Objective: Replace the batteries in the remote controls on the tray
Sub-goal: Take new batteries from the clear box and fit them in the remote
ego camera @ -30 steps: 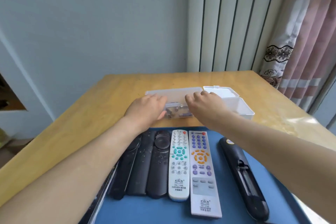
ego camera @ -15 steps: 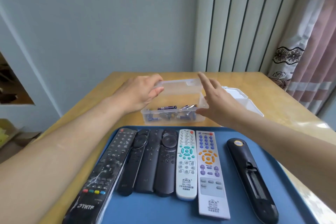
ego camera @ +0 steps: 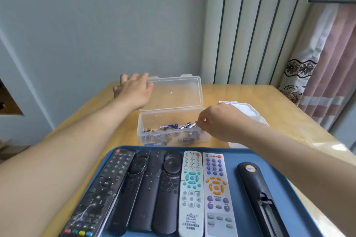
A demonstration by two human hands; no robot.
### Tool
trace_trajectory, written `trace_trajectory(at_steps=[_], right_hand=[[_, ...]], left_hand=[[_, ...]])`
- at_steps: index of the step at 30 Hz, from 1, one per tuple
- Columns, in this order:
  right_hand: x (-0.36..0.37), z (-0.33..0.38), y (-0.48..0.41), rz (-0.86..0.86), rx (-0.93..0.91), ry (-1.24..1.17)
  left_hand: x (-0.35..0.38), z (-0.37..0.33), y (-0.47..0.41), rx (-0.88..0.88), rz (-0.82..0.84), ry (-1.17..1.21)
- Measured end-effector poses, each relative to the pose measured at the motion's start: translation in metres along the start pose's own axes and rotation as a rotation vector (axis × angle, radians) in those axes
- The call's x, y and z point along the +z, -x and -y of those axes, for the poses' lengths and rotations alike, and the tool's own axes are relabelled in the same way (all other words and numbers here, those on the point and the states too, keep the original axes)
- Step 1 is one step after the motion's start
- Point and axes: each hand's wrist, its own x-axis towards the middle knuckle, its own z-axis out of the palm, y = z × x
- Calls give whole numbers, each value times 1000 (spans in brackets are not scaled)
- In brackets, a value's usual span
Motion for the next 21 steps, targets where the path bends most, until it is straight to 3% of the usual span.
trace_trajectory(at_steps=[3, 5, 7, 9, 10, 12, 14, 15, 16, 21], right_hand=[[-9, 4, -14, 110, 32, 13], [-13, 5, -28, 160, 74, 37], [-19, 7, -40, 139, 67, 37], [-23, 11, -47, 130, -12, -14], [-23, 14, -50, 163, -62, -29], [-18, 19, -55, 268, -154, 16], [-13, 22, -60, 356, -219, 106], [-11, 22, -62, 389, -233, 139], [-9, 21, -64, 411, -235, 163], [-2, 22, -67, 437, -205, 262]], left_hand=[[1, -2, -2, -62, 129, -84], [-3, -5, -1, -58, 120, -78], [-10, -9, 7, 60, -90, -7], [-15, -18, 22, 360, -385, 107], [-18, -23, 31, 481, -401, 159], [-20, -33, 43, 567, -99, 152], [-13, -38, 49, 512, 343, 55], [-7, -38, 48, 481, 487, 57], [-1, -37, 47, 455, 565, 79], [15, -55, 38, 412, 650, 126]])
